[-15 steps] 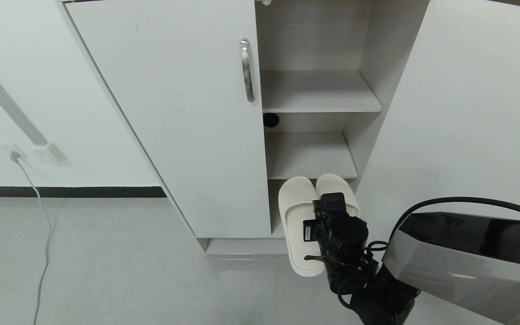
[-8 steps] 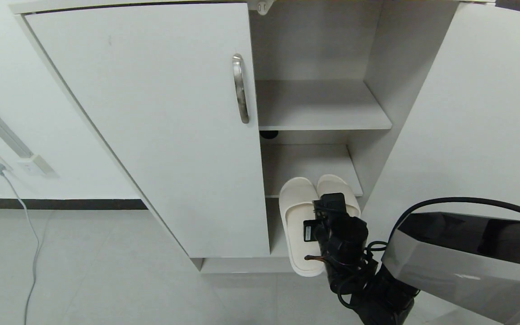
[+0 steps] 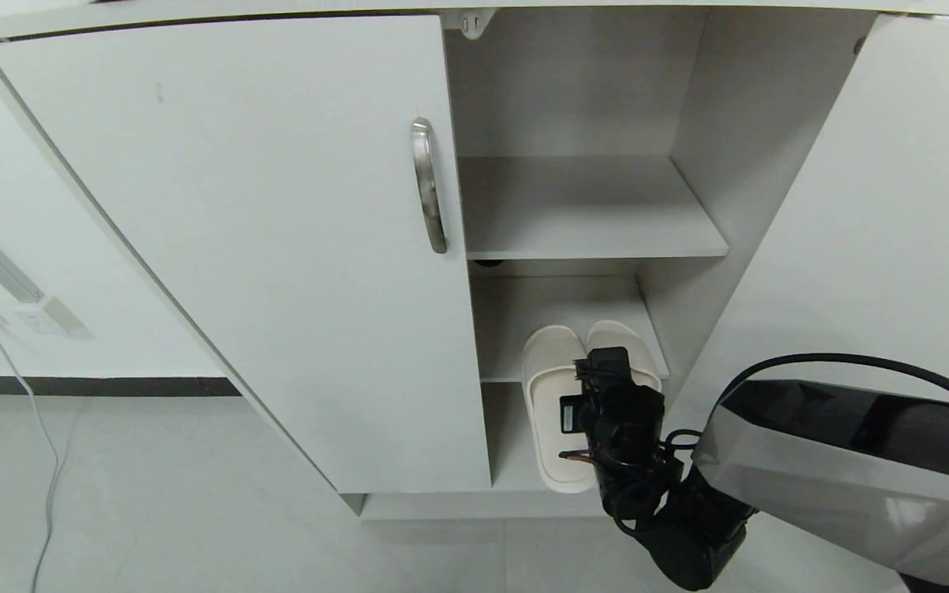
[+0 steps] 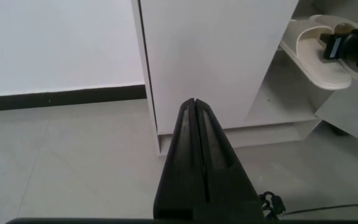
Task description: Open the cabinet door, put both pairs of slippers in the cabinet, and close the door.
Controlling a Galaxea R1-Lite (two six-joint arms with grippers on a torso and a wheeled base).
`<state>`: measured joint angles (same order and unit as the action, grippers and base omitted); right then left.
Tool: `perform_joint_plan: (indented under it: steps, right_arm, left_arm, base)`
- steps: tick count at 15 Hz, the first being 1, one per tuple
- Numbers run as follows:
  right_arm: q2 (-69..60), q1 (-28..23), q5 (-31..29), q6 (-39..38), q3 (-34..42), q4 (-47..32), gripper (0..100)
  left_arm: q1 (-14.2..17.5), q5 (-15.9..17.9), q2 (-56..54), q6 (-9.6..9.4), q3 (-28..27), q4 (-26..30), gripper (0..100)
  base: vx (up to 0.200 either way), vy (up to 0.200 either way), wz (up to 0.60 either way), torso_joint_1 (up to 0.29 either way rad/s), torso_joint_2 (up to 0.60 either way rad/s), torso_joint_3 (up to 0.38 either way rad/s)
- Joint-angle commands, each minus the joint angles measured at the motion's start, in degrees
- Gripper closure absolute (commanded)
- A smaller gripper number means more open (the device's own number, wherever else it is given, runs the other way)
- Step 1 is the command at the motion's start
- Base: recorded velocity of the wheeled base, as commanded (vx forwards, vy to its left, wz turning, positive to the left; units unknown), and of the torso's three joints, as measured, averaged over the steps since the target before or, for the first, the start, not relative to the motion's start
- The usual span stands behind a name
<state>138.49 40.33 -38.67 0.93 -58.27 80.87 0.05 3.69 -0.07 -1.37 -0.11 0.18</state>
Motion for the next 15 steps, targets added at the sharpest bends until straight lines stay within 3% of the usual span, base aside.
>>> perform_joint_plan:
  steps: [1,12,15]
  right_arm:
    - [1.5,-1.0,0.3,-0.5,-5.0,-3.1,100]
    - [8.6,-4.7,1.6,-2.2,-35.8,-28.1,100]
    - [8.8,-5.8,3.9,-2.2,-39.8,-31.7,100]
  left_arm:
    - [0.0,0.0,0.1,0.05,-0.1,0.0,100]
    - [0.0,-0.1,0.1,-0.04,0.0,0.0,100]
    - [0.0,-0.1,0.1,-0.04,-0.1,0.0,100]
  base:
    - [0.000,0.000,0.00,0.000,0.00,0.000]
    - [0.000,0.000,0.00,0.000,0.00,0.000]
    - [0.000,0.000,0.00,0.000,0.00,0.000]
